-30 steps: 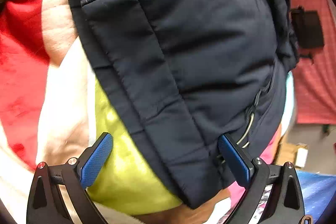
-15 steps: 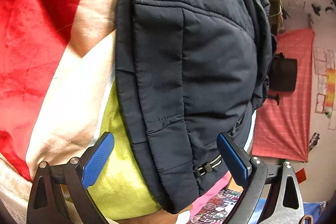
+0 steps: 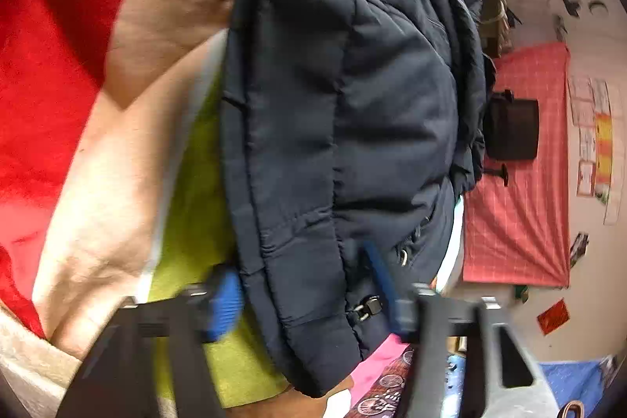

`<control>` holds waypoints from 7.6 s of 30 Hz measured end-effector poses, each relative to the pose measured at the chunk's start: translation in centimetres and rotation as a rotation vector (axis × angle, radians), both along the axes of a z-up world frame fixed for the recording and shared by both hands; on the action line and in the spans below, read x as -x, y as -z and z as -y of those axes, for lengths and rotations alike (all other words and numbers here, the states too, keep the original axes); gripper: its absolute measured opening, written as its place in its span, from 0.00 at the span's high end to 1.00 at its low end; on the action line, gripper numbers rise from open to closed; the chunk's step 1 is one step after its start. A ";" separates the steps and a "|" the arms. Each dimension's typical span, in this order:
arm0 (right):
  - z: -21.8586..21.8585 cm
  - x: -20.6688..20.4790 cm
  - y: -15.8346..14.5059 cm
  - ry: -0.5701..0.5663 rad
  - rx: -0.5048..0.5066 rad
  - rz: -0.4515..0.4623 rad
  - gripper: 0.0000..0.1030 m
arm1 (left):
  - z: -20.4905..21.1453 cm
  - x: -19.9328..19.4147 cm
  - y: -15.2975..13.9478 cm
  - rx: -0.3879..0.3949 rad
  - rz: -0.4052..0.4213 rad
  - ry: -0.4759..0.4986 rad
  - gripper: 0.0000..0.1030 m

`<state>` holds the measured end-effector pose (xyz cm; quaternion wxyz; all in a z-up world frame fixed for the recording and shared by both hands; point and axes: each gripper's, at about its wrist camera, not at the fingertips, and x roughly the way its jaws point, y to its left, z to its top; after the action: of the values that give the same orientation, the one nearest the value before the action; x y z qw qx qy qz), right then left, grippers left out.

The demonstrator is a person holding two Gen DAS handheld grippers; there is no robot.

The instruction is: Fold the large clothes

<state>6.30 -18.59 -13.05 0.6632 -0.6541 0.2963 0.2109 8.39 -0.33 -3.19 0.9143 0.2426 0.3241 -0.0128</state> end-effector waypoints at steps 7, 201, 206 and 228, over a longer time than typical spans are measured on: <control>0.7 -0.4 -3.4 0.033 -0.166 0.030 0.89 | -1.0 -0.4 -2.0 0.076 0.002 -0.039 0.94; 9.7 -50.4 -12.3 0.807 -1.376 -0.031 0.00 | -25.3 -37.8 -3.9 0.878 -0.113 -0.250 0.01; 11.8 -52.2 -9.9 0.901 -1.407 -0.191 0.00 | -25.5 -38.2 -3.4 0.896 -0.135 -0.245 0.01; 15.6 -55.4 -5.1 0.967 -1.609 -0.687 0.00 | -29.1 -38.9 -2.2 1.024 -0.227 -0.154 0.01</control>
<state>61.71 -34.15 -7.93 0.8017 0.2769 0.4754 0.2336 47.30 28.78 -0.99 0.8733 -0.2622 0.3900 -0.1283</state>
